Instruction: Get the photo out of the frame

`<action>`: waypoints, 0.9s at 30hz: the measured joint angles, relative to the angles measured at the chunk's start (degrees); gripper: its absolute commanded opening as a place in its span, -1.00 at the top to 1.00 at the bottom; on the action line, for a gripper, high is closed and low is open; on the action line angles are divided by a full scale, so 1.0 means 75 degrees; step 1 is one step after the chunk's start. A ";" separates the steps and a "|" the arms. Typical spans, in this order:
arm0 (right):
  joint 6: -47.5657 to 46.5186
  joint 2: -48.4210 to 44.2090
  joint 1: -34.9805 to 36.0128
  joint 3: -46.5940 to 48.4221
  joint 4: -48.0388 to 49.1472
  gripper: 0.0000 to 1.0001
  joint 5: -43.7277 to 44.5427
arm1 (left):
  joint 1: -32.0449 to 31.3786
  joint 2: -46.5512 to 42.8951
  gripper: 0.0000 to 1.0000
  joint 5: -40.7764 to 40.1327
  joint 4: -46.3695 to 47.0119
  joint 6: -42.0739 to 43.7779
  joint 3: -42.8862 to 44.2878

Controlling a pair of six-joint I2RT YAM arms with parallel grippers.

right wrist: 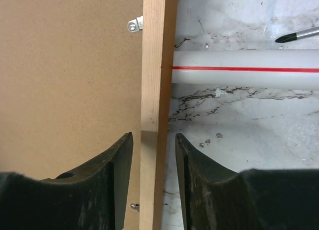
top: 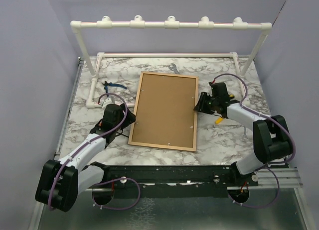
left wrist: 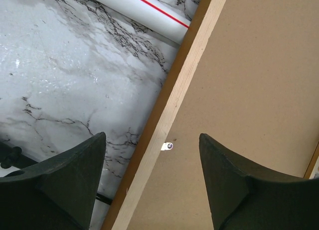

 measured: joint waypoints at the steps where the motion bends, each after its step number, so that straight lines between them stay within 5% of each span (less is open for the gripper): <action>1: 0.0003 0.0050 -0.0003 0.0000 0.0015 0.18 -0.0038 | 0.0000 -0.0026 -0.52 -0.0015 0.0003 0.0009 -0.0015; 7: 0.0026 0.0332 0.0000 -0.0032 0.0017 0.29 -0.0152 | 0.0000 -0.0044 -0.52 -0.0035 0.0032 0.0087 -0.0111; 11: 0.0061 0.0396 0.0003 0.0026 -0.0015 0.65 -0.0152 | 0.0000 -0.0044 -0.52 -0.0038 0.0035 0.0090 -0.0137; 15: -0.0044 0.0548 0.0017 0.0408 -0.0382 0.70 0.0160 | 0.0000 -0.0044 -0.52 -0.0038 0.0050 0.0093 -0.0140; 21: -0.0221 0.0685 0.0009 0.0804 -0.0691 0.66 0.0676 | 0.0000 -0.0020 -0.51 -0.0023 0.0149 0.0111 -0.0163; 24: -0.0262 0.0731 0.0006 0.0915 -0.0825 0.35 0.0740 | 0.0000 0.0055 -0.48 -0.0003 0.0172 0.0119 -0.0163; 27: -0.0268 0.0740 0.0003 0.0994 -0.0845 0.24 0.0848 | 0.0000 0.0178 -0.40 0.0102 0.0254 0.0134 -0.0163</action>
